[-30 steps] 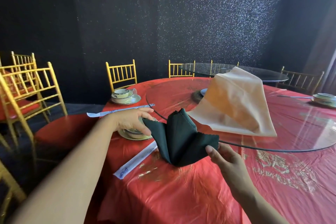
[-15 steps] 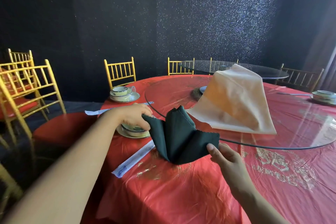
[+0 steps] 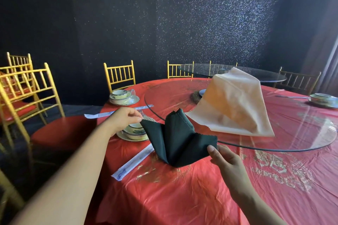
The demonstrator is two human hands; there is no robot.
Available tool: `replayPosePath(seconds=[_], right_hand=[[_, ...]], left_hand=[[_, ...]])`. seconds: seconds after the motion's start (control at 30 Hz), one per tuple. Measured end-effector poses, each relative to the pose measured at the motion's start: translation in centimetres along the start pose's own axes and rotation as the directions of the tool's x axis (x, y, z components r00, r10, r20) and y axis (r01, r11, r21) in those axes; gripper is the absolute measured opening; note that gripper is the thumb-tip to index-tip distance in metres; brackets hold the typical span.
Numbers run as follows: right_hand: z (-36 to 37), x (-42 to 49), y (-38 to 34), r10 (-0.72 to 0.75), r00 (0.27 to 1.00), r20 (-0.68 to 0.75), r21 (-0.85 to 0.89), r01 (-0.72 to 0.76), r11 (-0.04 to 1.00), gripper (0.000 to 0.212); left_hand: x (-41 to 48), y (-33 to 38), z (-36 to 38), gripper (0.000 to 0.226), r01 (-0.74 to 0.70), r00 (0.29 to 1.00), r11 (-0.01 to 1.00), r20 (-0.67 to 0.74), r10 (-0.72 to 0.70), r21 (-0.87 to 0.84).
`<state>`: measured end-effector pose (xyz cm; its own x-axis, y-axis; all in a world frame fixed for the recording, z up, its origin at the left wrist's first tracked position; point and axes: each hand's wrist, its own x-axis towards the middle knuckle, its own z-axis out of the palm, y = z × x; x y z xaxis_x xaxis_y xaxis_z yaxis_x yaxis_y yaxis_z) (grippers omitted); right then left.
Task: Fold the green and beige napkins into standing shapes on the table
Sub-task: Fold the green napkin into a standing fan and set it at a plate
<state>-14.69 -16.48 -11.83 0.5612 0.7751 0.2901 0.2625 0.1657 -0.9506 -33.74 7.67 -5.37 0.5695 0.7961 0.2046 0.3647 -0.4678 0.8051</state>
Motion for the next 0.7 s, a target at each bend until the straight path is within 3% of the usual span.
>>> replayPosePath(seconds=[0.17,0.27,0.4,0.5,0.6,0.7], right_hand=[[-0.3,-0.4,-0.1,-0.020,1.000,0.000,0.071,0.020,0.997,0.055],[-1.2,-0.7,-0.2,-0.015,1.000,-0.021,0.103,0.017,0.994,0.058],[-3.1,-0.7,-0.4,0.013,0.999,-0.046,0.096,-0.009,0.995,0.060],[-5.6,0.0,0.4,0.094,0.993,-0.074,0.094,-0.087,0.992,0.031],[-8.8,0.7,1.8,0.179,0.977,-0.114,0.118,-0.165,0.979,0.018],[-11.9,1.2,2.4,0.231,0.959,-0.167,0.116,-0.213,0.970,0.010]], left_hand=[[-0.5,0.0,-0.1,0.016,-0.033,0.998,0.994,-0.059,0.027,-0.107],[-0.8,-0.1,-0.6,0.023,-0.039,0.980,0.970,-0.200,-0.009,-0.239],[-2.9,1.5,0.4,0.019,-0.182,0.822,0.932,-0.569,-0.031,-0.314],[-7.5,6.2,4.4,0.014,-0.459,0.717,0.844,-0.676,0.168,-0.278],[-12.0,11.0,12.0,0.015,-0.632,0.733,0.726,-0.514,0.446,-0.272],[-14.1,13.3,20.3,0.024,-0.569,0.819,0.765,-0.124,0.560,-0.303]])
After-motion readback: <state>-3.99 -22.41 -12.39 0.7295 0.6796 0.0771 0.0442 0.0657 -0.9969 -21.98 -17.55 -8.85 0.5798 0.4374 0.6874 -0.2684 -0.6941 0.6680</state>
